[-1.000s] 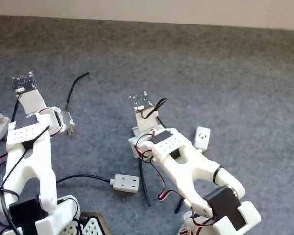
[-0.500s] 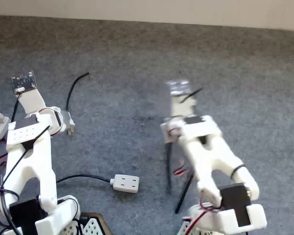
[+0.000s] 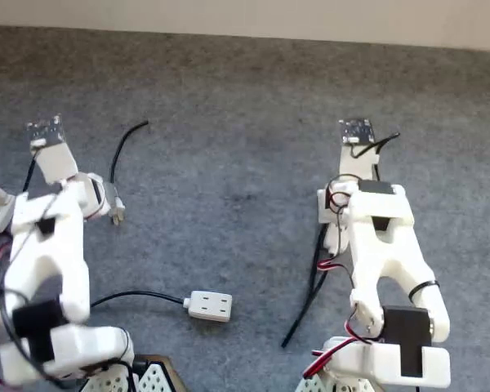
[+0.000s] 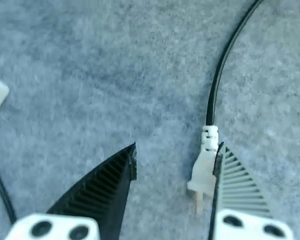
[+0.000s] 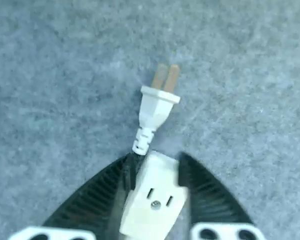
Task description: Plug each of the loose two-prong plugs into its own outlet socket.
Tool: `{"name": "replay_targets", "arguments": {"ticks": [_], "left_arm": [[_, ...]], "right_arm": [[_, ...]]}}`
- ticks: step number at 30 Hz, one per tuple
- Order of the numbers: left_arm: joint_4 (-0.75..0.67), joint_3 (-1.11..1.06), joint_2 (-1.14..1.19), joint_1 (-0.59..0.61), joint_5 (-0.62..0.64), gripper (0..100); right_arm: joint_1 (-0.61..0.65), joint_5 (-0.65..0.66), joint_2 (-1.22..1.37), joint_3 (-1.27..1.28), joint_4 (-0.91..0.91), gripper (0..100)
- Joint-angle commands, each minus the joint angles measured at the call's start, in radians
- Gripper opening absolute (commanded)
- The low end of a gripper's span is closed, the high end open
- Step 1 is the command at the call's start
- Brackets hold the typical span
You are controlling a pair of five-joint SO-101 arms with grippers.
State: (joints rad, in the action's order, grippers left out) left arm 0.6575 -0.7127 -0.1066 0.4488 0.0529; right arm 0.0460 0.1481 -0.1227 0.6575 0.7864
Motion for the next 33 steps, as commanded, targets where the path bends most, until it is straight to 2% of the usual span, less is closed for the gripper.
{"name": "replay_targets", "arguments": {"ticks": [1, 6, 9, 11, 16, 20, 24, 28, 33], "left_arm": [[0.138, 0.311, 0.269, 0.002, -0.017, 26], [0.419, 0.700, 0.556, -0.025, -0.110, 31], [0.565, 0.895, 0.679, -0.042, -0.140, 29], [0.626, 0.997, 0.743, -0.044, -0.163, 25], [0.740, 1.161, 0.829, -0.061, -0.253, 1], [0.879, 1.250, 0.829, -0.114, -0.354, 0], [1.086, 1.397, 0.808, -0.206, -0.425, 0], [1.122, 1.366, 0.694, -0.305, -0.422, 0], [1.122, 1.092, 0.489, -0.529, -0.420, 0]], "right_arm": [[-0.028, 0.011, -0.022, -0.053, 0.038, 29.6], [-0.024, 0.008, -0.133, -0.082, 0.097, 32.7], [-0.021, 0.006, -0.262, -0.077, 0.150, 32.7], [-0.022, 0.006, -0.355, -0.074, 0.193, 32.7], [-0.027, 0.014, -0.561, 0.012, 0.298, 32.7], [-0.022, 0.014, -0.657, 0.125, 0.315, 32.7], [-0.022, 0.008, -0.699, 0.231, 0.311, 32.7], [-0.021, 0.006, -0.708, 0.292, 0.305, 32.7], [-0.021, -0.037, -0.705, 0.344, 0.228, 32.7]]}}
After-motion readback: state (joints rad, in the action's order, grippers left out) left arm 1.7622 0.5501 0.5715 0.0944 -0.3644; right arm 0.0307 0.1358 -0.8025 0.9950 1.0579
